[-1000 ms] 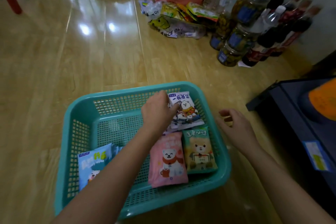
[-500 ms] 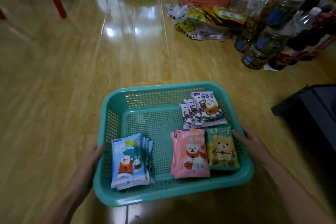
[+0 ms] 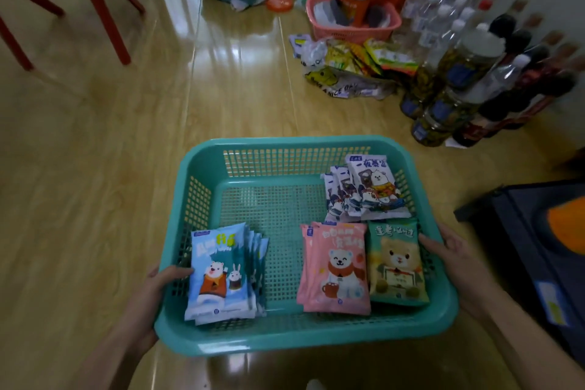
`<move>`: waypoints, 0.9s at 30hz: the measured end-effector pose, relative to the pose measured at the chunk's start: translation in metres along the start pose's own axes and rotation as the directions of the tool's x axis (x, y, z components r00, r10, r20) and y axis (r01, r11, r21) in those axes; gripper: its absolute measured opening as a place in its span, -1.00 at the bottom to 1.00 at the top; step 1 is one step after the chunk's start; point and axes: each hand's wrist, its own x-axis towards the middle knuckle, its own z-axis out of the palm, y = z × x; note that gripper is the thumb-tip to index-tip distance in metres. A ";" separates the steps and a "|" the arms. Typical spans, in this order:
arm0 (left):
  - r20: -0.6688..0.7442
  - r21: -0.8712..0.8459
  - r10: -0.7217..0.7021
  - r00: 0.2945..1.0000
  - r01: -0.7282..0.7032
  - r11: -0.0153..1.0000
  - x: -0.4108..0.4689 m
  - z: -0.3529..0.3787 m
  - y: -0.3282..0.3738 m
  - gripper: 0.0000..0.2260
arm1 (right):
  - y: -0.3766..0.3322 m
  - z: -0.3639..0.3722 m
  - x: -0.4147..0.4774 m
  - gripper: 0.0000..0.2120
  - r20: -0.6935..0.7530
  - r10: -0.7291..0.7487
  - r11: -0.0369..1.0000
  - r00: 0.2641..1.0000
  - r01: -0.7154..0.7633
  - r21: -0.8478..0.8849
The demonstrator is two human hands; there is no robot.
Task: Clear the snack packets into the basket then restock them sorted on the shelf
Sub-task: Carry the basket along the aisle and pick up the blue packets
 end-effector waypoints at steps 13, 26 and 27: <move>0.181 0.091 0.057 0.982 -0.075 0.993 -0.314 0.061 0.320 -0.72 | -0.355 0.021 -0.268 -0.20 -0.097 -0.054 0.998 0.994 0.056 0.015; 0.418 0.149 0.012 0.908 -0.081 0.985 -0.491 0.146 0.433 -0.62 | -0.494 -0.002 -0.503 -0.49 -0.412 -0.058 0.978 0.909 0.134 0.159; 0.454 0.169 -0.007 0.891 -0.078 0.983 -0.494 0.151 0.434 -0.62 | -0.491 -0.003 -0.517 -0.69 -0.436 -0.063 0.971 0.898 0.156 0.182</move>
